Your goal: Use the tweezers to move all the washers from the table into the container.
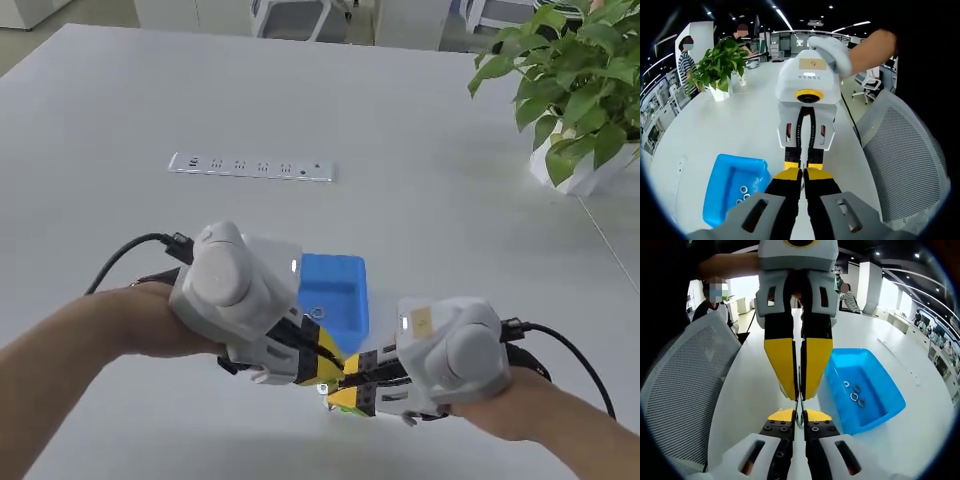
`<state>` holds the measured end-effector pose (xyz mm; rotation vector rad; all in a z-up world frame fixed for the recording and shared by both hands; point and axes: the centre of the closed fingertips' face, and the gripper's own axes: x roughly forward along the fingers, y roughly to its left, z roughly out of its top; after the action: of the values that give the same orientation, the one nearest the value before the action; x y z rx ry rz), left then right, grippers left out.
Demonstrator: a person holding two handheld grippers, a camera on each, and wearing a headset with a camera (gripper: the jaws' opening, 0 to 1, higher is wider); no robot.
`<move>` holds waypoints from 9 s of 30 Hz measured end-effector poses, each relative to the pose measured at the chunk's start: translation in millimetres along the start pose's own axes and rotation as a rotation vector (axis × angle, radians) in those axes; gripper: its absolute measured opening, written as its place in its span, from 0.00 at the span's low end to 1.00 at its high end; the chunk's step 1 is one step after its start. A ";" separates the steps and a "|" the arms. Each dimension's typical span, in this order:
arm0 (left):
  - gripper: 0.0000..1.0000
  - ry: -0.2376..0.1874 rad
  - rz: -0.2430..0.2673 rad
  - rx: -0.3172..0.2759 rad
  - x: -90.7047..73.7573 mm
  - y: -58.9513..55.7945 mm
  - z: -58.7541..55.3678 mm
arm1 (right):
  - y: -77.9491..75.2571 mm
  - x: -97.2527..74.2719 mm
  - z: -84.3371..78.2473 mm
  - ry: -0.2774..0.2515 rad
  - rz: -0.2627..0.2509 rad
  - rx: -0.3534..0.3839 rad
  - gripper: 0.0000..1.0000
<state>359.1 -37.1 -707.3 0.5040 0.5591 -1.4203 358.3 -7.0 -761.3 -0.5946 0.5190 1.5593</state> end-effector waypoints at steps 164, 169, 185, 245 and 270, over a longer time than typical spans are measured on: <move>0.19 -0.104 0.244 -0.143 -56.4 83.9 -16.5 | -94.8 18.7 22.5 -0.055 -0.002 -0.049 0.08; 0.15 -0.102 0.233 -0.118 -49.4 86.8 -12.1 | -94.4 17.6 22.0 -0.052 0.001 -0.055 0.08; 0.08 -0.104 0.198 -0.079 -37.0 89.5 -3.2 | -92.8 15.3 19.8 -0.042 0.007 -0.075 0.08; 0.05 -0.066 0.206 -0.047 -44.8 87.9 11.9 | -75.5 -63.6 -9.6 -0.061 -0.190 0.103 0.38; 0.05 -0.037 0.240 -0.036 -72.7 67.4 33.8 | -52.1 -76.4 -16.9 -0.046 -0.211 0.150 0.59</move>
<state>423.6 3.4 -635.4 0.4976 0.4766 -1.1874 414.5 -72.2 -723.3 -0.4809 0.5161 1.3187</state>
